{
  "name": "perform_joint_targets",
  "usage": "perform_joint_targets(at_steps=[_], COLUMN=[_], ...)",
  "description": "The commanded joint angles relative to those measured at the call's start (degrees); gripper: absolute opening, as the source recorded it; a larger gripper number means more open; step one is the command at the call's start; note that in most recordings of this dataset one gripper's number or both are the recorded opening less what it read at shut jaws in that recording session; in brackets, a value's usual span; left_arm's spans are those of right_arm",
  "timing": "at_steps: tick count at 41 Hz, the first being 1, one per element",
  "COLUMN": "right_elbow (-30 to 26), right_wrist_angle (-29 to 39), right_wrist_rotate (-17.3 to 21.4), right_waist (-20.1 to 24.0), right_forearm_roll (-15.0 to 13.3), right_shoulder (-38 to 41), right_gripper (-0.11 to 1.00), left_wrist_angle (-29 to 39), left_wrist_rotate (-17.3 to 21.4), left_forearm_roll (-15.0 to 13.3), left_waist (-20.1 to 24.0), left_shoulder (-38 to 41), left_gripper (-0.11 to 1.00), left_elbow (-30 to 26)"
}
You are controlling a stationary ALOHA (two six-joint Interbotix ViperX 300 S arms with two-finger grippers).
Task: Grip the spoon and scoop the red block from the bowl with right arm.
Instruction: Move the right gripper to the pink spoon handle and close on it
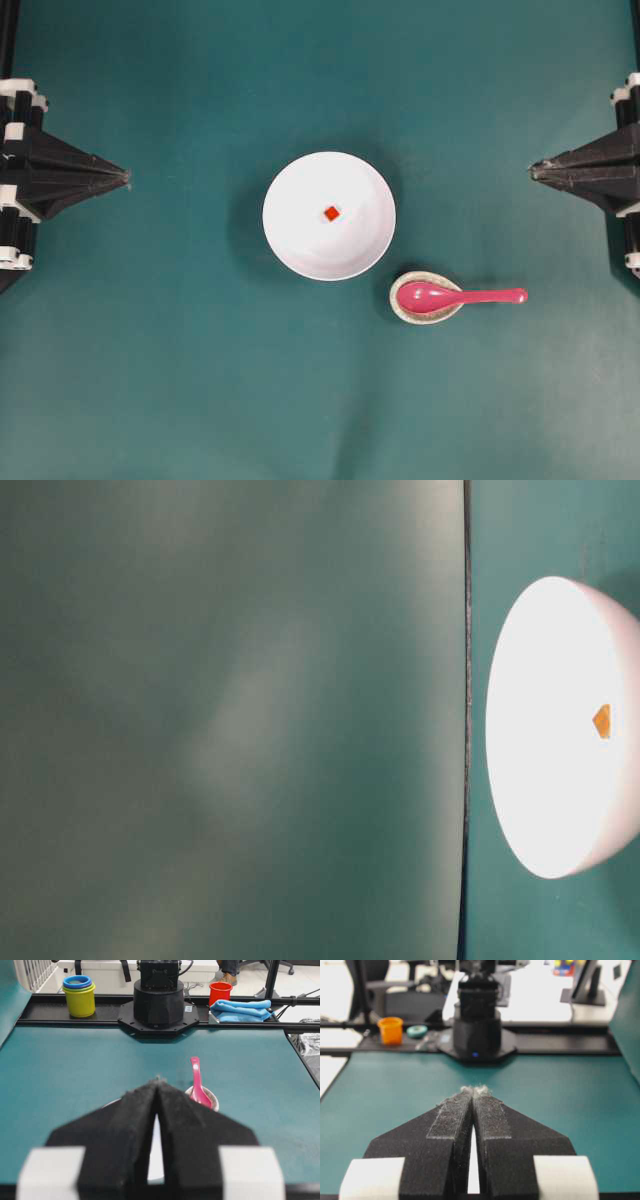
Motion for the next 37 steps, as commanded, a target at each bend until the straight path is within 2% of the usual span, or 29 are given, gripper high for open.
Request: perform_joint_targets(at_steps=[1, 2, 5, 12, 17, 20, 22, 24, 30, 32, 37], right_elbow=[0.0, 0.5, 1.1, 3.2, 5.8, 7.3, 8.4, 9.7, 12.5, 13.1, 14.2], right_wrist_angle=[-0.2, -0.7, -2.4, -8.3, -14.2, -17.4, -19.8, -21.8, -25.7, -26.5, -29.0], right_wrist_rotate=[0.2, 1.4, 2.9, 5.0, 6.1, 7.2, 8.7, 10.2, 11.0, 11.0, 11.0], right_waist=[0.4, 0.4, 0.5, 1.9, 4.7, 6.8, 8.0, 9.4, 15.9, 17.8, 21.3], right_forearm_roll=[0.1, 1.0, 2.1, 2.4, 3.0, 4.7, 7.0, 9.7, 15.6, 16.6, 18.4], right_shoulder=[1.0, 3.3, 5.6, 11.3, 16.9, 20.0, 22.0, 24.0, 29.4, 31.3, 35.9], right_gripper=[0.0, 0.0, 0.0, 0.0, 0.0, 0.0, 0.01, 0.08, 0.47, 0.51, 0.46], left_wrist_angle=[2.5, 4.9, 6.0, 7.1, 7.2, 7.2, 7.2, 7.2, 7.1, 7.1, 6.9], left_wrist_rotate=[1.0, 1.1, 1.1, 1.2, 1.2, 1.2, 1.2, 1.2, 1.2, 1.2, 1.2], left_forearm_roll=[1.2, 1.3, 1.3, 1.3, 1.3, 1.3, 1.3, 1.3, 1.3, 1.3, 1.3], left_waist=[-0.1, -0.1, -0.1, -0.1, -0.1, -0.1, -0.1, -0.1, -0.1, -0.1, -0.1], left_shoulder=[0.8, 0.6, 0.3, -0.1, 0.0, 0.0, 0.2, 0.4, 0.8, 0.9, 0.8], left_gripper=[0.0, 0.0, 0.0, 0.0, 0.0, 0.0, 0.0, 0.0, 0.0, 0.0, 0.0], left_elbow=[-1.7, -2.2, -2.6, -2.7, -2.6, -2.6, -2.7, -2.6, -2.5, -2.5, -2.6])
